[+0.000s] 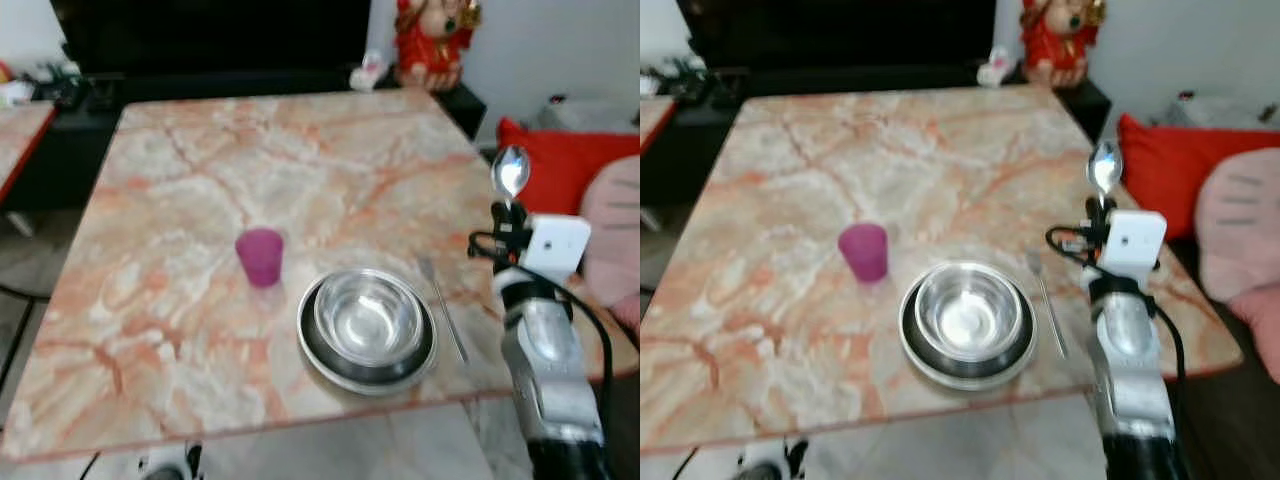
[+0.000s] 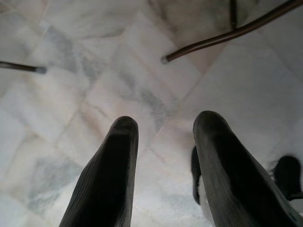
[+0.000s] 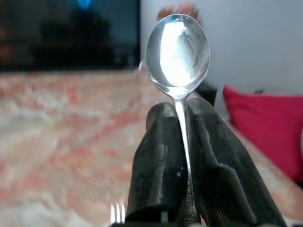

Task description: Setting the table

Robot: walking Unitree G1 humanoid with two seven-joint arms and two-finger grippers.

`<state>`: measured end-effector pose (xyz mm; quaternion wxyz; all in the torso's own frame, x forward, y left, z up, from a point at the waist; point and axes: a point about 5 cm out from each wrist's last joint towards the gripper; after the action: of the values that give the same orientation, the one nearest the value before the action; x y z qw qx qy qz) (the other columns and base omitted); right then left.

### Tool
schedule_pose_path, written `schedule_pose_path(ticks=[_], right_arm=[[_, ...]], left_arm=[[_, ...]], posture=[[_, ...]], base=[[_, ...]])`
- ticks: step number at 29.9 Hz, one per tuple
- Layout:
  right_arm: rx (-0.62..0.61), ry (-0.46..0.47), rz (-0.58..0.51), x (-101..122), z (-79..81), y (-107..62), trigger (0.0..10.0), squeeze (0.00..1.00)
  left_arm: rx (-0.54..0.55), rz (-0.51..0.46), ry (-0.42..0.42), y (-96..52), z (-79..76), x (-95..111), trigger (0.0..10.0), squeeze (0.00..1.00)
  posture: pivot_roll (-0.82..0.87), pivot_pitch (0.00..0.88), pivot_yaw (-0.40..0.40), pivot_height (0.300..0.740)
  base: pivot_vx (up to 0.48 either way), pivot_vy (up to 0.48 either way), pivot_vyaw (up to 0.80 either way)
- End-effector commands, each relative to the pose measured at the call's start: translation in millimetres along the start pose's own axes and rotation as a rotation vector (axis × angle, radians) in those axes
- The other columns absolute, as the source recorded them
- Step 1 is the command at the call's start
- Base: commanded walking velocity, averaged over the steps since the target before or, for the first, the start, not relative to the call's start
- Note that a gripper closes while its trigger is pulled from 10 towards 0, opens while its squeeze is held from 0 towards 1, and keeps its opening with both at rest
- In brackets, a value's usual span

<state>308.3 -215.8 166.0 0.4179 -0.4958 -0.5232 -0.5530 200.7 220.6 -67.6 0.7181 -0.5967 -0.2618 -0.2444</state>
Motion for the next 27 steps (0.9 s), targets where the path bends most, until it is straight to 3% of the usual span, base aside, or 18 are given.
schedule_pose_path(ticks=[1,6,8,9,18,19,21,27], right_arm=[[-0.017,-0.025,0.05,-6,-14.6,-3.8,10.0,0.0],[-0.009,-0.076,0.184,-21,-44.4,-13.3,10.0,0.0],[-0.007,-0.054,0.189,-21,-51.6,-14.6,10.0,0.0],[-0.008,0.042,0.204,-23,-54.6,-14.2,10.0,0.0],[-0.019,0.159,0.334,-49,-62.1,-7.9,10.0,0.0],[-0.009,0.219,0.345,-53,-62.6,-5.0,10.0,0.0],[0.012,0.253,0.352,-55,-61.3,-2.6,10.0,0.0],[0.081,0.253,0.369,-59,-50.4,12.5,10.0,0.0]], left_arm=[[-0.01,0.03,-0.011,-1.6,-4.2,-8,10.0,0.0],[-0.01,0.033,-0.012,-1.7,-4.1,-9,10.0,0.0],[-0.01,0.035,-0.01,-1.8,-4.0,-9,10.0,0.0],[-0.01,0.036,-0.011,-1.8,-4.2,-9,10.0,0.0],[-0.012,0.035,-0.011,-1.7,-5.5,-9,10.0,0.0],[-0.013,0.035,-0.011,-1.7,-5.7,-9,10.0,0.0],[-0.014,0.035,-0.01,-1.7,-5.9,-9,10.0,0.0],[-0.015,0.032,-0.015,-1.4,-7.0,-8,10.0,0.0]], posture=[[-0.04,0.065,0.003,0.74],[-0.05,0.062,0.004,0.74],[-0.05,0.058,0.006,0.74],[-0.05,0.055,0.004,0.74],[-0.05,0.045,0.006,0.74],[-0.05,0.041,0.006,0.74],[-0.05,0.04,0.006,0.74],[-0.05,0.049,0.004,0.74]], base=[[0.0,0.0,0.0],[0.0,0.0,0.0],[0.0,0.0,0.0],[0.0,0.0,0.0],[0.0,0.0,0.0],[0.0,0.0,0.0],[0.0,0.0,0.0],[0.0,0.0,0.0]])
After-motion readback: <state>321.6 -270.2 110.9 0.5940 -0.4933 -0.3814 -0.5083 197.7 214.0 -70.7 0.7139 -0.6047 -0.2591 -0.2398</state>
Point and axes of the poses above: a point about 5 cm out from each wrist's last joint towards the gripper, its own y axis pointing out of the wrist towards the gripper, its own x axis along the axis of the wrist's last joint, z = x × y, and after that the axes turned 3 degrees about y, right-handed
